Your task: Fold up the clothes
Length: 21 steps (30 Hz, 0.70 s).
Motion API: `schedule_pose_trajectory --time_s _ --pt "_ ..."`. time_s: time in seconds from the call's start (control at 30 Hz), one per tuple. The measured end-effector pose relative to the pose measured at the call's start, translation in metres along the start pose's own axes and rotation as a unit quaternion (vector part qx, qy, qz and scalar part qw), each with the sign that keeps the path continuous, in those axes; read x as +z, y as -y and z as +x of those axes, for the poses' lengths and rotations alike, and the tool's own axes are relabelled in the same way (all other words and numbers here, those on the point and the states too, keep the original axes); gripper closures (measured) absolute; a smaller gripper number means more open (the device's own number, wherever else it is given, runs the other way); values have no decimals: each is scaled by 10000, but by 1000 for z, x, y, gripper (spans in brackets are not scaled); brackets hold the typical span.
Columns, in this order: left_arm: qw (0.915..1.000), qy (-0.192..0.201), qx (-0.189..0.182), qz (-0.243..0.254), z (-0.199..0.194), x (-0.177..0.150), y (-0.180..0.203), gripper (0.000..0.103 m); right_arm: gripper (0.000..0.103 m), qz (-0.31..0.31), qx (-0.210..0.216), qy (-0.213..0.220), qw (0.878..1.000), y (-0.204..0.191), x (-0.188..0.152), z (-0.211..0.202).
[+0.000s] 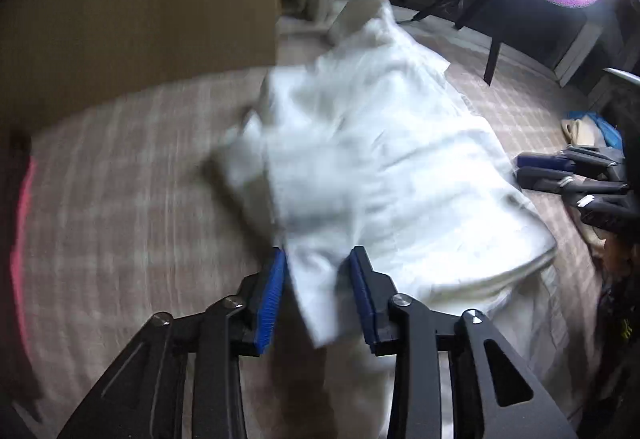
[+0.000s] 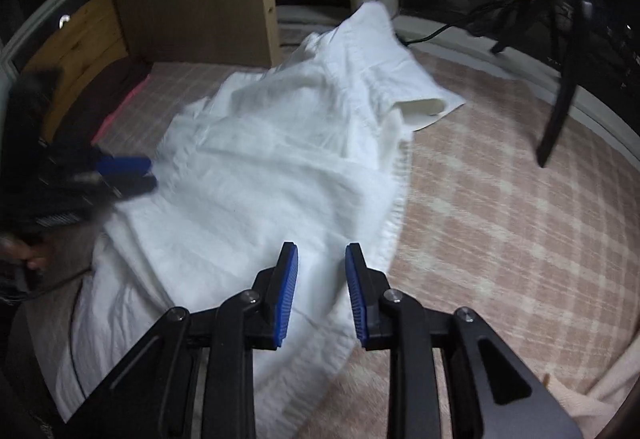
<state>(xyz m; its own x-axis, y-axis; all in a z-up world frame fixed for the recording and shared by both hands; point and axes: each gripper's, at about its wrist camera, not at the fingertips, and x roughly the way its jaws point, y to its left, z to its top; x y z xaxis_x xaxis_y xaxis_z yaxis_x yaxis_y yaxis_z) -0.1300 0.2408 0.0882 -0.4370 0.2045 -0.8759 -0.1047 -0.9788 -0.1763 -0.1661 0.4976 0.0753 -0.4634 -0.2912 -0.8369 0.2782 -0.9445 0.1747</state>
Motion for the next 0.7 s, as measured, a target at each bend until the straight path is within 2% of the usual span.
schedule_pose_trajectory --time_s 0.07,0.13,0.23,0.27,0.37,0.4,0.43,0.5,0.53,0.6,0.7 --pt "9996 151 14 -241 -20 -7 -8 74 78 86 190 169 9996 0 -4 -20" --pt "9985 366 -253 -332 -46 -18 -7 74 78 51 472 221 9986 -12 -8 -28" --pt "9996 107 80 -238 -40 -41 -2 67 78 -213 667 55 9975 -37 -18 -18" --pt "9996 15 198 -205 -38 -48 -1 67 78 -347 563 -68 9978 -43 -22 -9" --pt "9981 -260 551 -104 -30 -70 4 68 78 -535 -177 -434 9975 -41 -33 18" --pt "9971 -352 668 -71 -28 -78 5 68 79 -425 -138 -424 9981 -37 -34 15" --pt "9975 -278 577 -291 -34 -83 -3 67 79 -314 -97 -413 9986 -32 -35 13" --pt "9967 -80 629 -512 -64 -95 -7 67 78 -64 37 -180 9998 -29 -35 -13" --pt "9959 19 660 -616 -80 -101 -9 71 78 18 174 -14 9998 -28 -37 -30" --pt "9937 218 722 -826 -111 -114 -12 70 78 210 459 296 9983 -25 -42 -63" --pt "9949 481 334 -825 -167 -142 -3 64 78 520 712 629 9941 -17 -67 -113"
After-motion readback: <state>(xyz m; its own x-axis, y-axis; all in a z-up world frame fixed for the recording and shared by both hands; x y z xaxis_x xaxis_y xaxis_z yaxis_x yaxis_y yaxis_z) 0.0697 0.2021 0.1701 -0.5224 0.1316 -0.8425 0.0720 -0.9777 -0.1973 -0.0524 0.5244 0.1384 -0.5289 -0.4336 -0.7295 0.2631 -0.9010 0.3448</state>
